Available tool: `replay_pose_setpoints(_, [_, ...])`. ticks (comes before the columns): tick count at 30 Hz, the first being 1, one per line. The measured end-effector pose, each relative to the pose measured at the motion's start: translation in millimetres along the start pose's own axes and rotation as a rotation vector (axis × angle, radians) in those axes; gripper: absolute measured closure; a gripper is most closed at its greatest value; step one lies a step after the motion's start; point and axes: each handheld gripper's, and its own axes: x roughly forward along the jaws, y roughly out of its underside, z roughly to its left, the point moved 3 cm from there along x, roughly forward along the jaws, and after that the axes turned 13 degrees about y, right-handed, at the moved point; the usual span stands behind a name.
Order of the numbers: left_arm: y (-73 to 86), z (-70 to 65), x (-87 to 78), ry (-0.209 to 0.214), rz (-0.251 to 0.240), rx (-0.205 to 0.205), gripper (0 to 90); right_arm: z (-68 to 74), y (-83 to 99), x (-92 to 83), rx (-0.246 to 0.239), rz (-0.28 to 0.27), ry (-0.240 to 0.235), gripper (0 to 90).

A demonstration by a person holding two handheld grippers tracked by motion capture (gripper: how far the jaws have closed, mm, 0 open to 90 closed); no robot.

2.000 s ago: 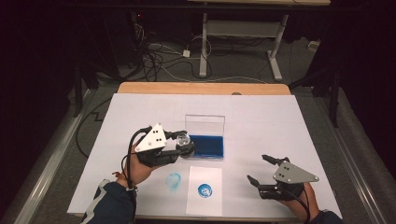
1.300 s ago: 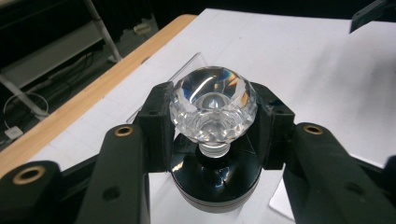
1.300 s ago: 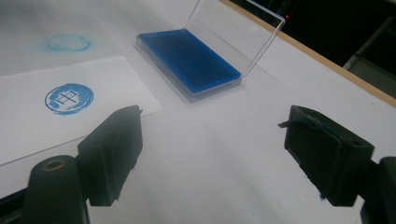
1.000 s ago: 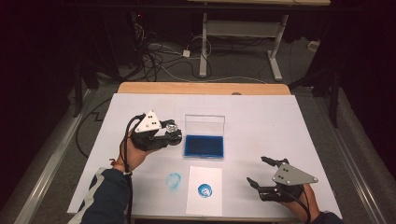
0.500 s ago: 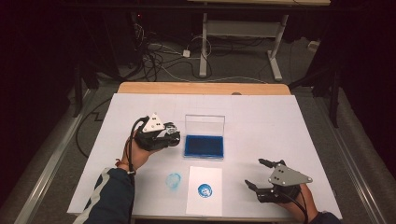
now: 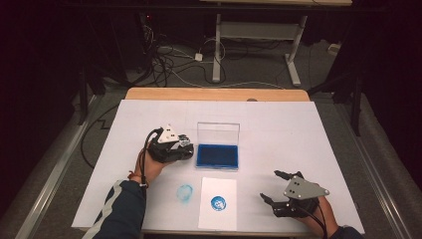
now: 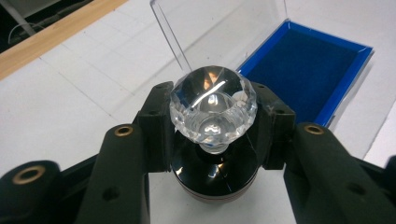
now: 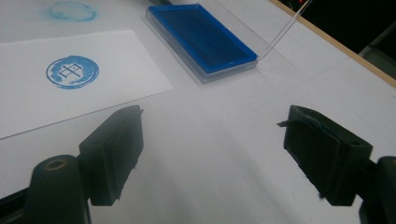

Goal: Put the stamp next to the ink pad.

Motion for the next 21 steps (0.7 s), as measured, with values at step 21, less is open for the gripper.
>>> replay_pose_setpoints(21, [9.0, 0.0, 10.1, 0.008, 0.029, -0.013, 53.3, 0.0, 0.3, 0.8, -0.002, 0.002, -0.010, 21.9])
